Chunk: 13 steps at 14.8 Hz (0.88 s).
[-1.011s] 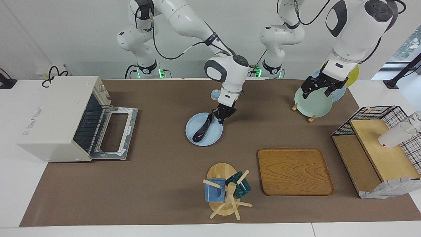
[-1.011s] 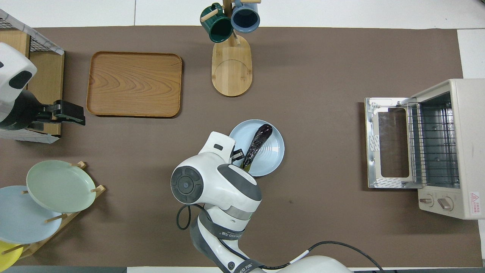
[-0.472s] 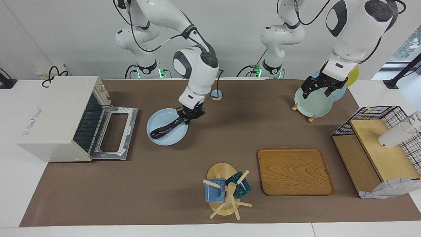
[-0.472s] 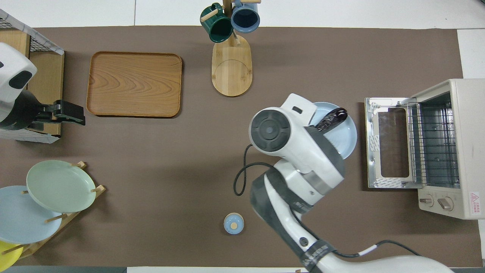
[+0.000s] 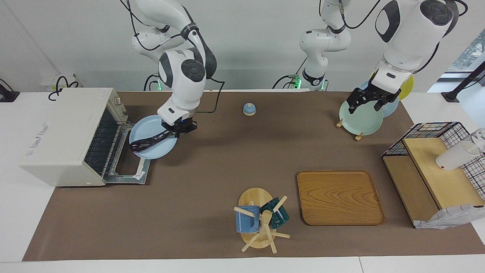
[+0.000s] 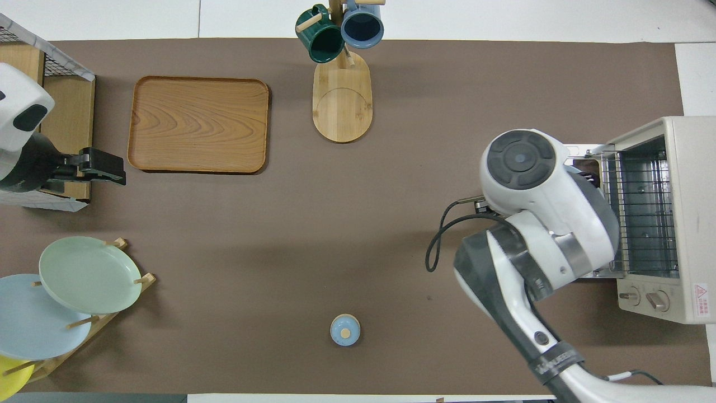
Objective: Put eggplant into oven
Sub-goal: 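Carry the eggplant with the right gripper to the open oven, then lower the eggplant into the oven and open the right gripper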
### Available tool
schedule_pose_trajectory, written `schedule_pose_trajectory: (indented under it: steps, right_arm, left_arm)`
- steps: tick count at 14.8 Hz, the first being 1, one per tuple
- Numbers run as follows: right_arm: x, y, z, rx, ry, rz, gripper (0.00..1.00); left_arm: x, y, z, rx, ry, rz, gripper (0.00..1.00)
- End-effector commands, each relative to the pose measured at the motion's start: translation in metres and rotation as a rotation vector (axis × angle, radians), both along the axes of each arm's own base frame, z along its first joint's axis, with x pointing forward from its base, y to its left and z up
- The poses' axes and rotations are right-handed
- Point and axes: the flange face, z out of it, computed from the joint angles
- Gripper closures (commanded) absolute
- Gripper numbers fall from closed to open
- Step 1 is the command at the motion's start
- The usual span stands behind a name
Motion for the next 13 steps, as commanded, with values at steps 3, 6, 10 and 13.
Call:
schedule_pose_trajectory:
  steps: [3, 6, 10, 13]
  right_arm:
    - [0.009, -0.085, -0.006, 0.022, 0.026, 0.032, 1.00]
    - [0.008, -0.108, -0.015, 0.036, 0.039, 0.051, 1.00]
    - [0.000, -0.152, -0.023, 0.053, 0.065, 0.026, 1.00]
    - [-0.002, -0.166, -0.025, 0.062, 0.087, 0.055, 1.00]
  left_arm:
    - [0.000, 0.002, 0.005, -0.015, -0.002, -0.001, 0.00]
    - [0.000, 0.002, 0.005, -0.015, -0.002, -0.001, 0.00]
    - [0.000, 0.003, 0.005, -0.015, -0.002, 0.001, 0.00]
    - [0.000, 0.002, 0.005, -0.015, -0.003, -0.001, 0.00]
